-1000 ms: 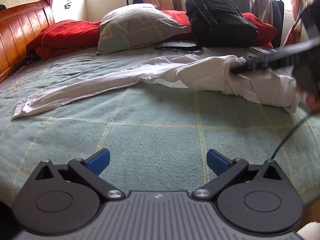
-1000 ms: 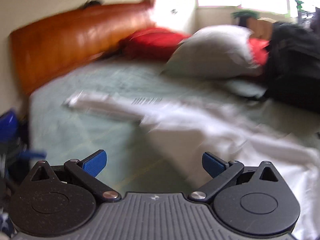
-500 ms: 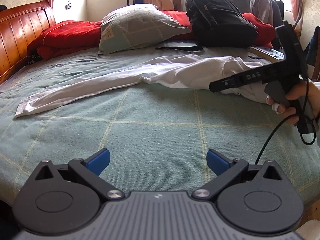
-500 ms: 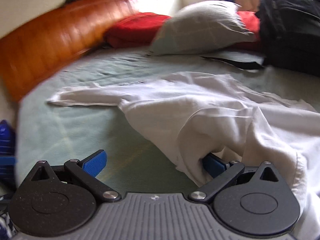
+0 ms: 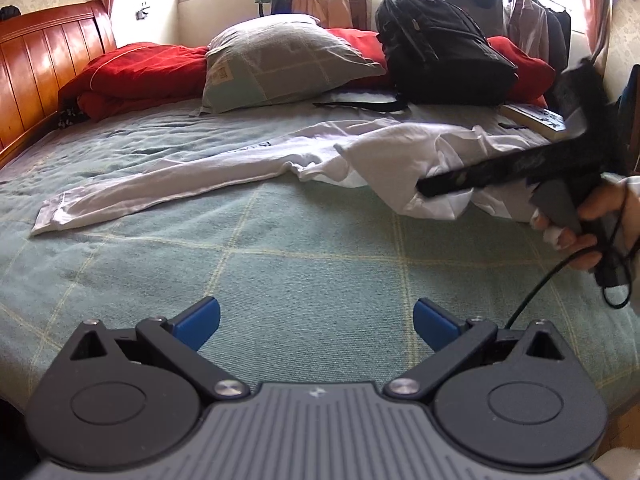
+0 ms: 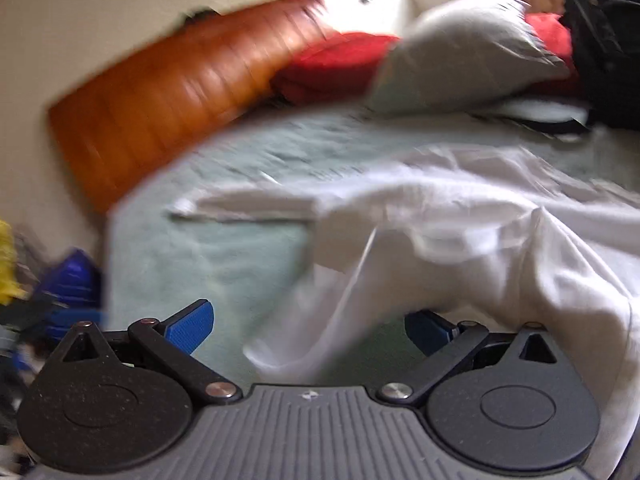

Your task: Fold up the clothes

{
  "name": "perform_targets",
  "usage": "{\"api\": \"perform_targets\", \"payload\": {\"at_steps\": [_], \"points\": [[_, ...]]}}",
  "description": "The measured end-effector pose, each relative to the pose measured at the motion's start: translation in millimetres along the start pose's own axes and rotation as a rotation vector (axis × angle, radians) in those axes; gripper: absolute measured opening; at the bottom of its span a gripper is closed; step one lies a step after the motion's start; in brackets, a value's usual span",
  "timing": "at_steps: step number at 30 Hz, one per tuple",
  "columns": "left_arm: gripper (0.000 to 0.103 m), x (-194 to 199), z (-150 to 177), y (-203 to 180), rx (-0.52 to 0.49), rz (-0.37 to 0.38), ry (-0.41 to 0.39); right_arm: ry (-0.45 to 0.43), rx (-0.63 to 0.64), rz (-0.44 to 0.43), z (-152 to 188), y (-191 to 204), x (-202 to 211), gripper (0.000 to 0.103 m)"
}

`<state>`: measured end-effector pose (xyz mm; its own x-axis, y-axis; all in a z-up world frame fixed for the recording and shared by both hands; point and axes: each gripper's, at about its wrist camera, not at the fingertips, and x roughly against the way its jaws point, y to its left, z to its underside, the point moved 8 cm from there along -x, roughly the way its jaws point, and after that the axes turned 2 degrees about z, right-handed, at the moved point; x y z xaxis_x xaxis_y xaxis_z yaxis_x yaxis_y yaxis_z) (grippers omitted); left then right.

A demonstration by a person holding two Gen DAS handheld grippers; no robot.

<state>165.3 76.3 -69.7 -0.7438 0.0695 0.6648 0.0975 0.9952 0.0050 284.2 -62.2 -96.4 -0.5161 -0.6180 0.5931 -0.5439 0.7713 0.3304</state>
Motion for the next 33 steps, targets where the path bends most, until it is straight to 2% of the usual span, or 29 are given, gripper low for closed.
{"api": "perform_targets", "payload": {"at_steps": [3, 6, 11, 21, 24, 29, 33], "points": [[0.102, 2, 0, 2, 0.005, -0.003, -0.005, 0.022, 0.002, 0.064, 5, -6, -17, 0.103], [0.102, 5, 1, 5, 0.011, -0.010, -0.007, -0.013, -0.025, 0.045, 1, -1, -18, 0.103], [0.102, 9, 2, 11, 0.022, -0.018, -0.014, -0.051, -0.155, 0.038, -1, -7, -19, 0.103], [0.102, 22, -1, 31, 0.047, -0.074, -0.041, -0.163, 0.122, -0.096, -15, 85, 7, 0.103], [0.102, 25, -1, 37, 0.059, -0.088, -0.046, -0.148, 0.194, -0.134, -13, 109, 8, 0.103], [0.102, 22, 3, 39, 0.060, -0.083, -0.029, -0.073, 0.217, -0.125, 9, 112, 10, 0.103], [0.102, 13, 6, 29, 0.046, -0.049, -0.007, -0.040, 0.178, -0.046, 30, 92, 25, 0.103]]}}
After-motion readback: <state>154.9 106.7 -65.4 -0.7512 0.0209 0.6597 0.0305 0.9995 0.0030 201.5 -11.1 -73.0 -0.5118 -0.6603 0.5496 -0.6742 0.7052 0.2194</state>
